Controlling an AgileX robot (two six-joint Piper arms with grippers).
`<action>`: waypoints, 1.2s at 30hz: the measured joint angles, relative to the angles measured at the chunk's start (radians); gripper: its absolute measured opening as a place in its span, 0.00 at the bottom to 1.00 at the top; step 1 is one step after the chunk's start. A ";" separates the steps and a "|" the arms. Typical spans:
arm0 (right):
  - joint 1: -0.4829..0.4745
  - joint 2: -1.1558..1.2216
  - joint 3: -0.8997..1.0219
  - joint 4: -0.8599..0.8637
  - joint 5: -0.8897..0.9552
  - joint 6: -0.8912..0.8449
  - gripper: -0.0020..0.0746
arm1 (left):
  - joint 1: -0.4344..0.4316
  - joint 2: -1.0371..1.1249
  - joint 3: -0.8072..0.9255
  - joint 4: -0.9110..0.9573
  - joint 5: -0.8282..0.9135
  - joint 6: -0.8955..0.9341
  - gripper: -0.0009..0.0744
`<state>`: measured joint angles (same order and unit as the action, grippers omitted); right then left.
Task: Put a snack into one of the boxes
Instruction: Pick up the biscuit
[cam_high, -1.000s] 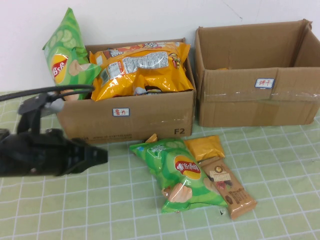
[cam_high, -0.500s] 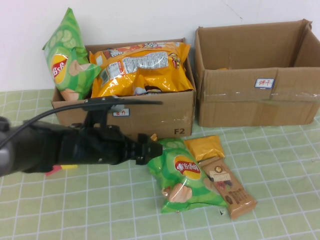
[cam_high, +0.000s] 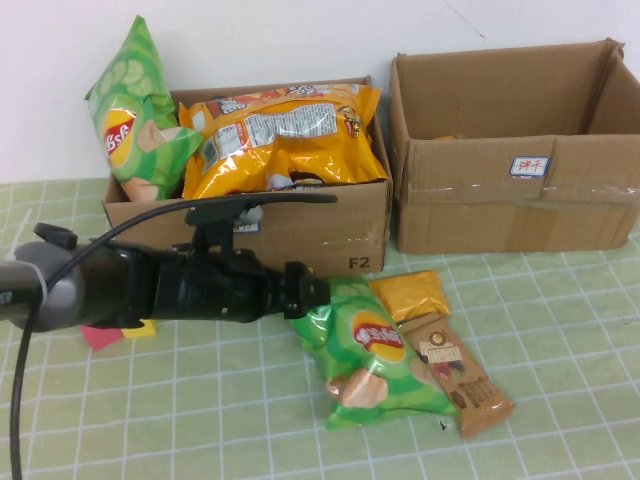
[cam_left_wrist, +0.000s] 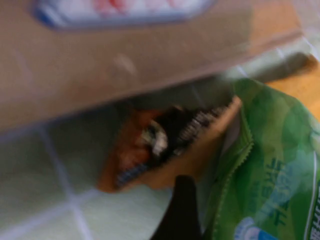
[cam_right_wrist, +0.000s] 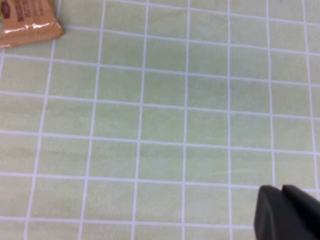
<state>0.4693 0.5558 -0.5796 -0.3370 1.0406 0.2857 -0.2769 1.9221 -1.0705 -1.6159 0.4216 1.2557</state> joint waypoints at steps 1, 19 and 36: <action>0.000 0.000 0.000 0.000 0.000 0.000 0.03 | 0.000 0.006 0.000 0.003 0.026 -0.026 0.76; 0.000 -0.002 0.000 -0.032 -0.068 0.007 0.03 | -0.223 0.006 -0.086 -0.076 0.096 0.094 0.54; 0.000 -0.002 0.006 -0.089 -0.047 0.012 0.03 | -0.195 -0.046 -0.095 0.331 -0.165 -0.004 0.53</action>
<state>0.4693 0.5534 -0.5732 -0.4259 0.9934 0.2974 -0.4715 1.8762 -1.1658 -1.2845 0.2568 1.2521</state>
